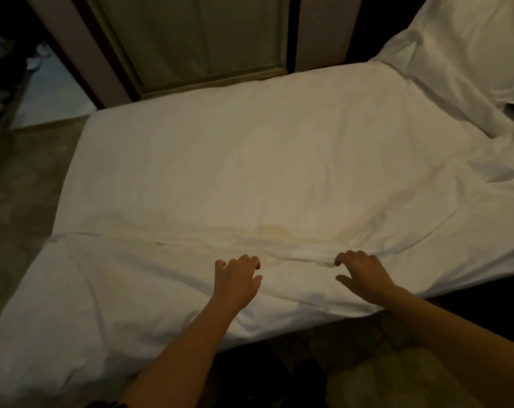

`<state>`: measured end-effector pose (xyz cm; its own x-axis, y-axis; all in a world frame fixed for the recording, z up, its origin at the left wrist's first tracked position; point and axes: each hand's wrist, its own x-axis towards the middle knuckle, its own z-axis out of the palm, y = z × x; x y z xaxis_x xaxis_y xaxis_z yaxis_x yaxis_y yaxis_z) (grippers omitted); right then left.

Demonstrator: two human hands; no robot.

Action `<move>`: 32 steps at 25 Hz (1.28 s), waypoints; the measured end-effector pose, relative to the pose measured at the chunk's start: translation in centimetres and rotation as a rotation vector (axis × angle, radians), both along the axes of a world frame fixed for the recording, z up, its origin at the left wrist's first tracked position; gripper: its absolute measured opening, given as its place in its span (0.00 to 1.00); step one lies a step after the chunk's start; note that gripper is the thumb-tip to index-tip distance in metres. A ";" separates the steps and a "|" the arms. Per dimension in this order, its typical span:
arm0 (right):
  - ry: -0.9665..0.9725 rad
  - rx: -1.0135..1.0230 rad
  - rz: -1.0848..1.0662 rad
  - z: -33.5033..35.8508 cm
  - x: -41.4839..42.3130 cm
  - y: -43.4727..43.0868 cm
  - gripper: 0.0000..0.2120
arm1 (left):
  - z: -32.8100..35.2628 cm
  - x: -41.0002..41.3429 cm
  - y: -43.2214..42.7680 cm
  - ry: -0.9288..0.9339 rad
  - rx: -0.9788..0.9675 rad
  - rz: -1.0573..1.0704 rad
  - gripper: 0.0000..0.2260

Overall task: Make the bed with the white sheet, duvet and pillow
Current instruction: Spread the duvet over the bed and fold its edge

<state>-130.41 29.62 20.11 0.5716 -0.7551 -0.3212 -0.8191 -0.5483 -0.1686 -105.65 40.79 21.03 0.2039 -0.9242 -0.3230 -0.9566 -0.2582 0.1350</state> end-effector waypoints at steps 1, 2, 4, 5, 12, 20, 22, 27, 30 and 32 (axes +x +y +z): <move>-0.018 0.004 0.018 -0.4 0.2 -1.2 0.15 | -0.2 -0.1 -0.7 0.000 -0.002 0.025 0.12; -0.030 0.010 0.028 -0.6 0.4 -2.0 0.16 | -0.5 0.0 -1.6 0.001 0.001 0.043 0.12; -0.018 0.025 0.040 -1.3 0.6 -3.4 0.16 | -1.5 0.1 -4.0 0.027 0.010 0.052 0.12; -0.002 0.036 0.035 -1.8 0.5 -4.1 0.17 | -2.3 -0.2 -5.7 0.041 0.009 0.041 0.12; 0.231 0.111 0.029 -5.1 -1.1 -9.5 0.23 | -6.9 -5.3 -13.5 0.076 0.142 -0.133 0.16; 0.329 0.052 0.287 -10.7 -5.3 -16.8 0.15 | -12.2 -11.5 -19.3 0.134 0.305 -0.002 0.21; 0.260 0.167 0.371 -10.9 -5.8 -18.4 0.12 | -13.1 -13.4 -19.8 0.142 0.355 0.013 0.24; -0.061 0.294 0.271 -9.1 -4.3 -23.5 0.08 | -12.1 -12.9 -23.5 0.020 0.303 0.137 0.14; -0.088 0.388 0.374 -7.8 -2.3 -26.6 0.16 | -9.9 -10.2 -25.0 -0.059 0.236 0.176 0.14; 0.026 0.356 0.492 -7.1 -1.6 -28.0 0.18 | -9.0 -8.8 -25.5 -0.080 0.225 0.152 0.13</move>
<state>-131.96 1.60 13.01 0.8150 -0.2479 -0.5237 -0.4900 -0.7774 -0.3945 -114.41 15.26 12.05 0.3679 -0.7880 -0.4936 -0.9099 -0.4146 -0.0164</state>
